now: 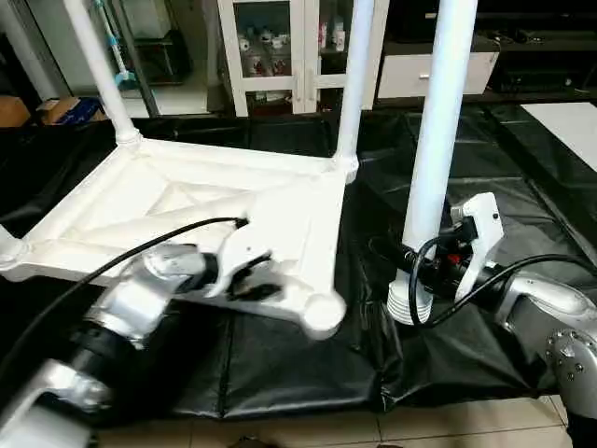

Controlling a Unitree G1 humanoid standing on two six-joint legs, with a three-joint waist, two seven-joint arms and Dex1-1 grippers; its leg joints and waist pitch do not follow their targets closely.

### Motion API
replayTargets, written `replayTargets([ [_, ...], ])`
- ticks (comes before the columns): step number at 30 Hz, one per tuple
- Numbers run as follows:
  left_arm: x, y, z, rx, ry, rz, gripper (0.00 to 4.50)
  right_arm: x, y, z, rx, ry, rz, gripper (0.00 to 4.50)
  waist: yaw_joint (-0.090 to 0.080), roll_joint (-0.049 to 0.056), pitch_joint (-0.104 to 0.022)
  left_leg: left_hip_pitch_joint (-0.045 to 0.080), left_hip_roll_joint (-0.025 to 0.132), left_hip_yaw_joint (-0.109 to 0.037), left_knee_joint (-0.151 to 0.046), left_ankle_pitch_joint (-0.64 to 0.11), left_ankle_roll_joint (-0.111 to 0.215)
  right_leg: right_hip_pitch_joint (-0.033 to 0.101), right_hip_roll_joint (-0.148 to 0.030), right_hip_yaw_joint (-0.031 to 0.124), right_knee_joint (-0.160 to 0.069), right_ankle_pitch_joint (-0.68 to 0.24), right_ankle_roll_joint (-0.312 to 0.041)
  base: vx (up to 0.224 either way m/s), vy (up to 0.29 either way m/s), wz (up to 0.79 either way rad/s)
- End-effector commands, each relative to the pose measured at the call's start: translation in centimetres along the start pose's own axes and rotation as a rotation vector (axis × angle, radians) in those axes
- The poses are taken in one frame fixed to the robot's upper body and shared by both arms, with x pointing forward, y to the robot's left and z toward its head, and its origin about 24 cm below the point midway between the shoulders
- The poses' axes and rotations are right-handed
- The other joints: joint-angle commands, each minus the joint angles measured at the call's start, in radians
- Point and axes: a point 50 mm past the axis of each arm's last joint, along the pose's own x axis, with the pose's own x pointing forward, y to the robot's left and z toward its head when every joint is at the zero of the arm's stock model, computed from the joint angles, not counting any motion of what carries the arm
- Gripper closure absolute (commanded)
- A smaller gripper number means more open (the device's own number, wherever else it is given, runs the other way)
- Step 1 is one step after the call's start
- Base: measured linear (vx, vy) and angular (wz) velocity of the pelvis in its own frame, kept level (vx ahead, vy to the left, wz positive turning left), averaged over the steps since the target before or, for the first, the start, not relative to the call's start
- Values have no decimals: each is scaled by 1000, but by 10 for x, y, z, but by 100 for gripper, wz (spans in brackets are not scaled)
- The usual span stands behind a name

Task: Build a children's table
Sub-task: Pick table leg

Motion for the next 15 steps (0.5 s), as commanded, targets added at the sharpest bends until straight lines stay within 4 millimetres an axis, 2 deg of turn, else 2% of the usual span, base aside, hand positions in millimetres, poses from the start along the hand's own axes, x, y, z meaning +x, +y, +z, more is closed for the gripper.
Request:
replayTargets([
  [1, 0, 6, 15, 32, -59, 37, 118, -3, -2, 7, -21, -44, -21, 265, -8, -16, -63, 52, 112, -87, -106, -528, -153, -8, -60, 37, -87, -414, -118, 0, 0, 0],
  [5, -7, 5, 18, 21, -74, -8, 118, -6, -5, 6, -37, -39, -42, 265, -14, -18, -67, 40, 113, -90, -112, -491, -147, 2, -58, 34, -77, -372, -117, 0, 0, 0],
  [7, -15, 7, 22, -5, -112, -33, 118, -10, -9, 5, -52, -19, -62, 265, -18, -20, -69, 39, 111, -84, -109, -449, -135, 1, -57, 35, -75, -322, -137, 0, 0, 0],
  [9, -21, 8, 24, -32, -136, -75, 118, -13, -10, 4, -66, -13, -31, 265, -21, -22, -67, 39, 110, -79, -105, -439, -123, 1, -57, 35, -76, -315, -153, 0, 0, 0],
  [10, -24, 7, 22, -49, -137, -115, 90, -15, -11, 3, -67, -9, -7, 265, -19, -23, -68, 39, 109, -78, -101, -433, -111, 4, -62, 36, -77, -325, -162, 0, 0, 0],
  [13, -27, 4, 11, -67, -97, -202, 80, -18, -16, 4, -52, -36, 17, 265, -22, -22, -67, 37, 111, -77, -103, -419, -91, 4, -58, 37, -75, -311, -170, 0, 0, 0],
  [15, -27, 3, 4, -55, -54, -231, 56, -19, -19, 6, -45, -63, 16, 265, -22, -21, -68, 40, 112, -75, -103, -412, -89, 2, -56, 36, -73, -293, -176, 0, 0, 0],
])
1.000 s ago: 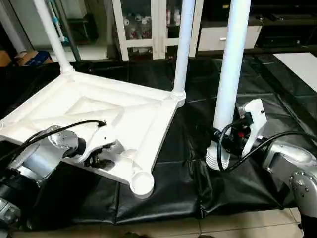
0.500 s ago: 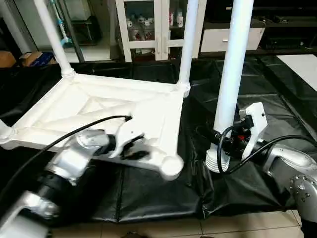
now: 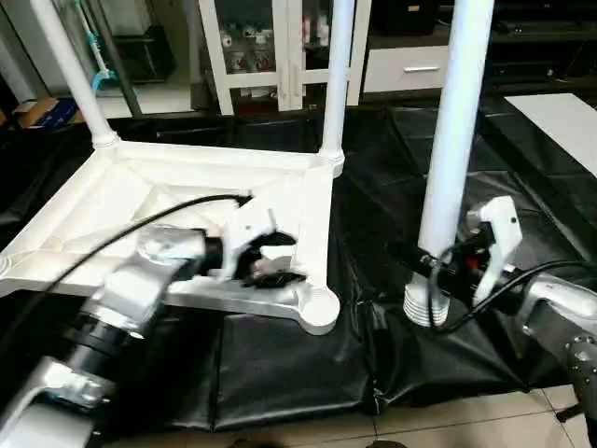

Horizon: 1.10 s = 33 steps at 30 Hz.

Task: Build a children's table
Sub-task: Pick table leg

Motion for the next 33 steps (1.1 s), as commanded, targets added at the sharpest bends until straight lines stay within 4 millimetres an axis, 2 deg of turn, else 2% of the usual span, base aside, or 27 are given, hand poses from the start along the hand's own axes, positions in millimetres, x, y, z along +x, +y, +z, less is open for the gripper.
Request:
replayTargets([
  [1, -2, -2, -8, 1, 63, -53, 45, -2, -3, 9, -17, -61, 6, 265, 0, -22, -69, 45, 112, -73, -104, -405, -89, 8, -54, 36, -72, -277, -179, 0, 0, 0],
  [9, -10, 3, -22, 33, 215, -118, 26, -1, -1, 15, -39, -85, 41, 265, 2, -15, -68, 51, 113, -71, -106, -425, -105, 6, -56, 38, -71, -277, -189, 0, 0, 0],
  [15, -16, 4, -27, 26, 254, -142, 26, -1, 3, 9, -39, -67, 68, 265, 0, -16, -67, 51, 114, -74, -108, -457, -118, 4, -56, 38, -73, -298, -189, 0, 0, 0],
  [16, -18, 6, -30, 29, 265, -135, 57, -1, 4, 8, -39, -65, 75, 265, 0, -16, -67, 50, 114, -75, -106, -462, -116, 4, -59, 38, -74, -309, -188, 0, 0, 0],
  [19, -21, 8, -35, 27, 276, -128, 68, -1, 6, 7, -35, -65, 85, 265, -1, -18, -66, 50, 115, -77, -107, -470, -117, 4, -60, 39, -76, -330, -182, 0, 0, 0],
  [22, -22, 9, -34, 30, 261, -118, 104, -1, 6, 7, -34, -65, 86, 265, 1, -17, -67, 53, 117, -77, -107, -476, -122, 0, -61, 39, -75, -324, -186, 0, 0, 0],
  [30, -18, 7, -32, 53, 245, -141, 154, 1, 5, 8, -37, -65, 91, 265, 1, -19, -65, 51, 117, -78, -108, -487, -123, -1, -62, 40, -77, -343, -182, 0, 0, 0],
  [31, -18, 7, -32, 53, 244, -143, 179, 1, 5, 8, -38, -65, 92, 265, 2, -19, -65, 52, 117, -77, -107, -488, -123, -2, -62, 40, -77, -344, -182, 0, 0, 0],
  [33, -18, 7, -31, 55, 245, -146, 190, 1, 5, 7, -38, -64, 92, 265, 2, -19, -65, 51, 117, -77, -107, -485, -122, -1, -63, 40, -77, -342, -183, 0, 0, 0],
])
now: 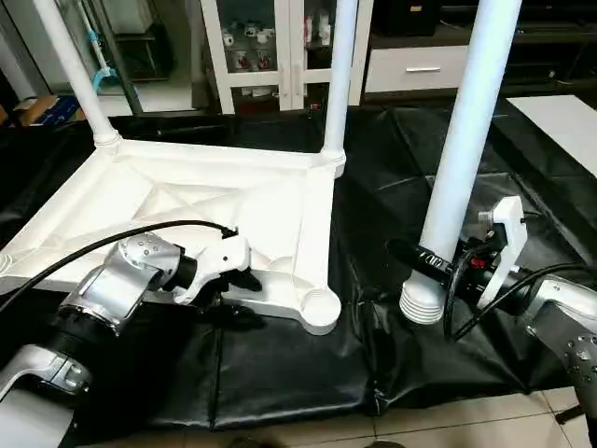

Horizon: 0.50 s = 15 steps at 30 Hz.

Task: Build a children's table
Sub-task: Pick table leg

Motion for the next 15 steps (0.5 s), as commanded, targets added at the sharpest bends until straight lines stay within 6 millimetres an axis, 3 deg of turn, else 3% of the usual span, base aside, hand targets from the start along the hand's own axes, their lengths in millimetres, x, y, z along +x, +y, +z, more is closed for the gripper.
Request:
replayTargets([
  [1, -3, 3, 2, 16, 6, 3, 195, 1, 2, 6, -25, -26, 20, 265, 1, -11, -64, 51, 117, -79, -108, -484, -123, 4, -61, 39, -77, -341, -178, 0, 0, 0],
  [9, 2, -1, 1, 38, 27, -19, 250, 1, 3, 6, -26, -29, 19, 265, 0, -12, -65, 52, 117, -78, -109, -483, -124, 4, -60, 39, -76, -316, -185, 0, 0, 0],
  [10, 2, -1, 1, 37, 28, -20, 276, 1, 3, 6, -25, -30, 19, 265, 1, -11, -66, 52, 117, -77, -109, -480, -123, 4, -59, 39, -75, -309, -187, 0, 0, 0],
  [15, 2, -2, -1, 36, 43, -28, 316, 2, 2, 7, -25, -32, 17, 265, 1, -11, -64, 52, 118, -78, -109, -483, -122, 3, -60, 39, -76, -322, -186, 0, 0, 0],
])
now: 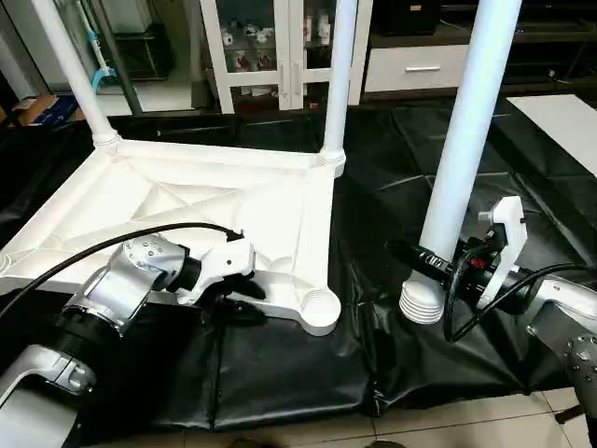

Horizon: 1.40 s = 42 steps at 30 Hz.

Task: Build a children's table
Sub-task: Pick table leg

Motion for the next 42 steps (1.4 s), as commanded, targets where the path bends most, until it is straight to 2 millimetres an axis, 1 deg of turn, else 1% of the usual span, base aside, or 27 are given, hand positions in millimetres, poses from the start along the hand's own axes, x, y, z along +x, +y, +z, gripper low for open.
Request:
replayTargets([
  [1, -1, -1, -2, 3, 23, -5, 328, 2, 2, 7, -24, -32, 16, 265, 0, -12, -65, 52, 118, -78, -109, -485, -124, 3, -59, 39, -76, -323, -184, 0, 0, 0],
  [4, -1, -1, -2, 2, 25, -6, 333, 2, 2, 7, -24, -33, 16, 265, 1, -12, -64, 53, 117, -78, -110, -495, -128, 2, -59, 38, -76, -325, -184, 0, 0, 0],
  [5, -1, -1, -3, 1, 26, -7, 363, 3, 1, 7, -24, -33, 16, 265, 1, -12, -64, 54, 117, -78, -109, -494, -128, 2, -61, 39, -77, -326, -184, 0, 0, 0],
  [8, -1, -2, -4, -5, 33, -9, 374, 3, 1, 7, -24, -36, 15, 265, 1, -12, -64, 51, 117, -79, -109, -490, -124, 3, -62, 40, -77, -332, -182, 0, 0, 0],
  [10, -1, -2, -4, -7, 35, -9, 406, 4, 0, 7, -24, -36, 14, 265, 1, -12, -64, 52, 118, -79, -109, -492, -124, 2, -61, 40, -78, -337, -181, 0, 0, 0],
  [12, -1, -3, -6, -20, 51, -4, 419, 5, 0, 7, -23, -38, 14, 265, 0, -12, -64, 52, 118, -80, -109, -495, -127, 2, -61, 40, -77, -338, -180, 0, 0, 0],
  [13, -1, -5, -8, -40, 58, 13, 423, 7, 1, 7, -14, -46, 14, 265, -1, -12, -64, 51, 119, -81, -110, -490, -127, 3, -61, 39, -76, -332, -179, 0, 0, 0],
  [15, -1, -5, -9, -49, 58, 19, 433, 8, 1, 7, -10, -50, 14, 265, -3, -12, -65, 41, 119, -84, -113, -472, -124, 11, -62, 37, -70, -310, -183, 0, 0, 0],
  [16, -1, -6, -8, -61, 50, 26, 446, 9, 0, 7, 3, -58, 5, 265, -5, -16, -66, 40, 119, -83, -114, -470, -122, 12, -61, 37, -70, -305, -183, 0, 0, 0],
  [18, -1, -9, -6, -94, 42, 43, 449, 13, -2, 7, 59, -90, -17, 265, -9, -15, -67, 39, 117, -84, -109, -444, -117, 12, -66, 39, -68, -277, -197, 0, 0, 0],
  [19, -2, -10, -6, -104, 41, 49, 450, 15, -3, 7, 79, -101, -25, 265, -11, -16, -67, 37, 116, -83, -108, -443, -110, 14, -64, 37, -71, -293, -193, 0, 0, 0],
  [20, -2, -11, -5, -120, 40, 55, 450, 16, -4, 7, 96, -106, -38, 265, -11, -18, -66, 39, 117, -82, -107, -439, -107, 11, -64, 38, -72, -298, -193, 0, 0, 0],
  [22, -1, -15, -5, -180, 85, 100, 450, 24, -7, 2, 173, -119, -80, 265, -14, -15, -66, 41, 116, -83, -107, -432, -110, 8, -62, 38, -71, -292, -197, 0, 0, 0],
  [23, 1, -17, -4, -215, 74, 121, 450, 28, -7, 1, 213, -136, -87, 265, -17, -22, -66, 42, 115, -82, -106, -431, -114, 7, -61, 38, -70, -295, -200, 0, 0, 0],
  [25, 3, -19, 0, -233, 56, 137, 450, 32, -8, 1, 265, -166, -92, 265, -21, -19, -66, 42, 114, -82, -105, -431, -111, 7, -59, 37, -72, -297, -199, 0, 0, 0],
  [26, 3, -19, 1, -235, 55, 142, 450, 34, -8, 2, 279, -175, -95, 265, -23, -20, -66, 42, 114, -81, -106, -430, -111, 7, -56, 37, -72, -293, -198, 0, 0, 0],
  [27, 4, -19, 1, -242, 53, 164, 450, 36, -10, 3, 309, -191, -101, 265, -24, -24, -66, 41, 113, -80, -107, -425, -109, 8, -55, 35, -72, -288, -197, 0, 0, 0],
  [28, 5, -19, 2, -249, 52, 182, 450, 38, -11, 4, 330, -201, -105, 265, -27, -21, -66, 40, 113, -80, -107, -423, -109, 8, -56, 36, -69, -282, -201, 0, 0, 0],
  [30, 10, -16, 4, -265, 50, 247, 450, 43, -17, 5, 394, -217, -130, 265, -31, -27, -65, 42, 111, -79, -104, -429, -110, 7, -55, 36, -73, -301, -198, 0, 0, 0],
  [31, 13, -15, 5, -274, 41, 264, 450, 45, -18, 5, 412, -217, -134, 265, -28, -26, -65, 45, 111, -78, -102, -430, -110, 4, -57, 36, -76, -318, -195, 0, 0, 0],
  [32, 16, -15, 8, -269, 20, 277, 450, 48, -19, 5, 401, -204, -128, 265, -29, -33, -64, 43, 111, -77, -101, -427, -109, 4, -57, 36, -78, -324, -193, 0, 0, 0],
  [33, 19, -16, 11, -264, 9, 288, 450, 50, -20, 5, 388, -190, -123, 265, -25, -28, -65, 40, 112, -78, -103, -417, -106, 8, -57, 36, -78, -327, -184, 0, 0, 0],
  [35, 22, -16, 12, -257, 8, 291, 450, 51, -20, 5, 388, -187, -120, 265, -26, -31, -66, 39, 113, -77, -107, -402, -104, 7, -51, 35, -75, -289, -180, 0, 0, 0],
  [37, 30, -16, 19, -242, -32, 308, 450, 59, -20, 7, 358, -179, -79, 265, -28, -38, -66, 37, 111, -74, -104, -394, -96, 9, -53, 35, -74, -275, -190, 0, 0, 0],
  [39, 35, -17, 25, -227, -59, 309, 450, 65, -19, 10, 353, -183, -32, 265, -25, -40, -62, 36, 112, -73, -102, -386, -82, 8, -57, 38, -80, -292, -189, 0, 0, 0],
  [40, 38, -17, 27, -227, -68, 310, 450, 68, -19, 11, 351, -186, -6, 265, -26, -46, -60, 34, 113, -75, -99, -387, -72, 10, -61, 38, -79, -309, -192, 0, 0, 0],
  [42, 43, -19, 29, -207, -80, 294, 450, 74, -19, 11, 346, -183, 32, 265, -25, -50, -55, 36, 115, -74, -99, -395, -67, 4, -60, 39, -85, -338, -186, 0, 0, 0],
])
